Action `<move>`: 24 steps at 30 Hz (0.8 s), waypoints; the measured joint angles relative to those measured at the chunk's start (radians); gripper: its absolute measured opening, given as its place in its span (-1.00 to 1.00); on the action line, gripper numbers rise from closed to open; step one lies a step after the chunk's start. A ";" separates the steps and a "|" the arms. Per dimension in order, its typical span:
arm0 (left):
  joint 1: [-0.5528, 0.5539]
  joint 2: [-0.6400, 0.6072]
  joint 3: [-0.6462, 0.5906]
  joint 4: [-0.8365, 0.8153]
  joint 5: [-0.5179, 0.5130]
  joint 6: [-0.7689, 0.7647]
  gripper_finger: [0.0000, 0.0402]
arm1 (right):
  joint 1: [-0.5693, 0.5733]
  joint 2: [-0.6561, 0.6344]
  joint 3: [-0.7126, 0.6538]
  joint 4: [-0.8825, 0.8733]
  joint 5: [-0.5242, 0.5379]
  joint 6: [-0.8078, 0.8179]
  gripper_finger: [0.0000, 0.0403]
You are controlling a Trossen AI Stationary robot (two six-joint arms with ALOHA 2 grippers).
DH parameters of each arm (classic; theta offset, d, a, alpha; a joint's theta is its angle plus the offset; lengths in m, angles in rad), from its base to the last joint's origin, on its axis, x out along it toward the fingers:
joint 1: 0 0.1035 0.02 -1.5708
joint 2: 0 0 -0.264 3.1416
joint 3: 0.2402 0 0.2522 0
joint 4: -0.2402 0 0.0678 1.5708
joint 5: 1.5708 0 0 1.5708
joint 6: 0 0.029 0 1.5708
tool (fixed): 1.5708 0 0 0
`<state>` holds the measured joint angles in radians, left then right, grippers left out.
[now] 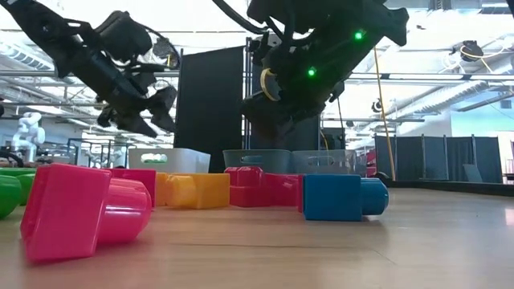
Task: Sort blocks by size
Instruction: Put the 3 studs red game piece into the white bin
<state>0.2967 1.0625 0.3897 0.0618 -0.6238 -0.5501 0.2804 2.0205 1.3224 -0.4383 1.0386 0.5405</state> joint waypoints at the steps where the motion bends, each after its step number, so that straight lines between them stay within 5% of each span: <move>1: -0.007 -0.013 0.000 0.000 0.016 0.029 0.16 | 0.003 -0.002 0.000 -0.018 -0.001 -0.004 0.20; 10: -0.105 -0.162 0.000 -0.062 0.253 0.169 0.16 | 0.017 -0.018 -0.001 -0.039 -0.238 -0.140 0.20; 18: -0.244 -0.215 0.000 -0.159 0.411 0.163 0.16 | -0.022 -0.018 -0.001 0.292 -0.535 -0.310 0.20; 24: -0.353 -0.214 0.000 -0.294 0.432 0.111 0.16 | -0.071 0.012 -0.001 0.509 -0.732 -0.338 0.20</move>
<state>-0.0565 0.8482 0.3901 -0.2325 -0.1913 -0.4394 0.2094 2.0323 1.3216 0.0705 0.3063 0.2021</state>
